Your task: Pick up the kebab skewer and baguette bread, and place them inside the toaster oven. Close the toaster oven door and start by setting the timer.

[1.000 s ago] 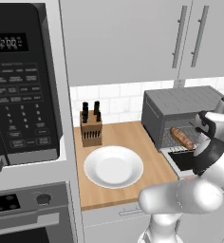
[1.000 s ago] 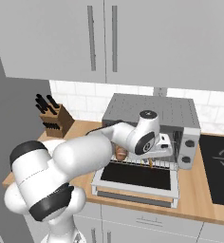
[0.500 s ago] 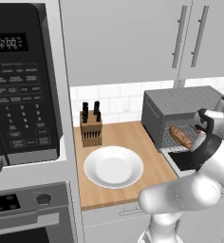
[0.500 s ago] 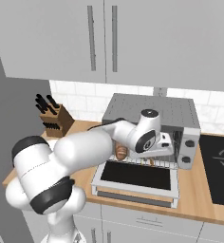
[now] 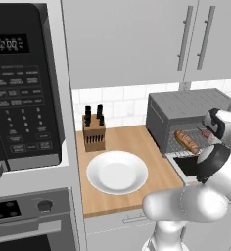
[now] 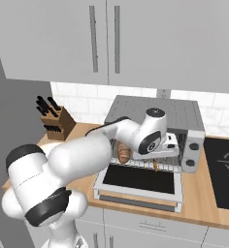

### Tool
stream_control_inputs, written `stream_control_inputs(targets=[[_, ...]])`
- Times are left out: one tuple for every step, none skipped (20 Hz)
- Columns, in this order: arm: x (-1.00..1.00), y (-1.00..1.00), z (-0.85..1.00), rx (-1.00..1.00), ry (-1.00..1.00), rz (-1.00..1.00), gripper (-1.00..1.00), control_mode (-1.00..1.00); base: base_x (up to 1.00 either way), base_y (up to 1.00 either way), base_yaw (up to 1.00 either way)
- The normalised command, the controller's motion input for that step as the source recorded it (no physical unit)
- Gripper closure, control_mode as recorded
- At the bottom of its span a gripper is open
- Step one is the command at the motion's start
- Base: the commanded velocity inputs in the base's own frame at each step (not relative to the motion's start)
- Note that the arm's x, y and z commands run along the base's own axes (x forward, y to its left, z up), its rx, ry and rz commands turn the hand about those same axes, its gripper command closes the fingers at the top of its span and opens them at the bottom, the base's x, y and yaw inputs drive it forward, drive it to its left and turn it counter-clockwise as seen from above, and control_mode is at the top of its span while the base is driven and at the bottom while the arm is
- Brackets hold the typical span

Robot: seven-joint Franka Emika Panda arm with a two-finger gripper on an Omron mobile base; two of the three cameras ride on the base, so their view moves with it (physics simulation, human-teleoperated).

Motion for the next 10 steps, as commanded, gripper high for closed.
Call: stream_control_inputs(targets=[[-0.8, 0.0, 0.29, 0.0, -0.08, -0.01, -1.0, -1.0, 0.0, 0.0, 0.0], [-0.89, 0.0, 0.22, 0.0, -0.08, -0.04, -1.0, -1.0, 0.0, 0.0, 0.0], [-1.0, 0.0, 0.11, 0.0, -0.06, -0.05, -1.0, -1.0, 0.0, 0.0, 0.0], [-1.0, 0.0, 0.0, 0.0, -0.02, -0.09, -1.0, -1.0, 0.0, 0.0, 0.0], [-1.0, 0.0, 0.0, 0.03, 0.0, -0.13, -1.0, -1.0, 0.0, 0.0, 0.0], [-0.95, 0.0, 0.0, 0.05, 0.06, -0.17, -1.0, -1.0, 0.0, 0.0, 0.0], [-0.96, 0.04, 0.0, 0.06, 0.06, -0.21, -1.0, -1.0, 0.0, 0.0, 0.0], [-0.86, 0.25, 0.0, 0.05, 0.06, -0.23, -1.0, -1.0, 0.0, 0.0, 0.0], [-0.71, 0.35, 0.0, 0.05, 0.07, -0.26, -1.0, -1.0, 0.0, 0.0, 0.0], [-0.49, 0.29, 0.0, 0.05, 0.04, -0.26, -1.0, -1.0, 0.0, 0.0, 0.0]])
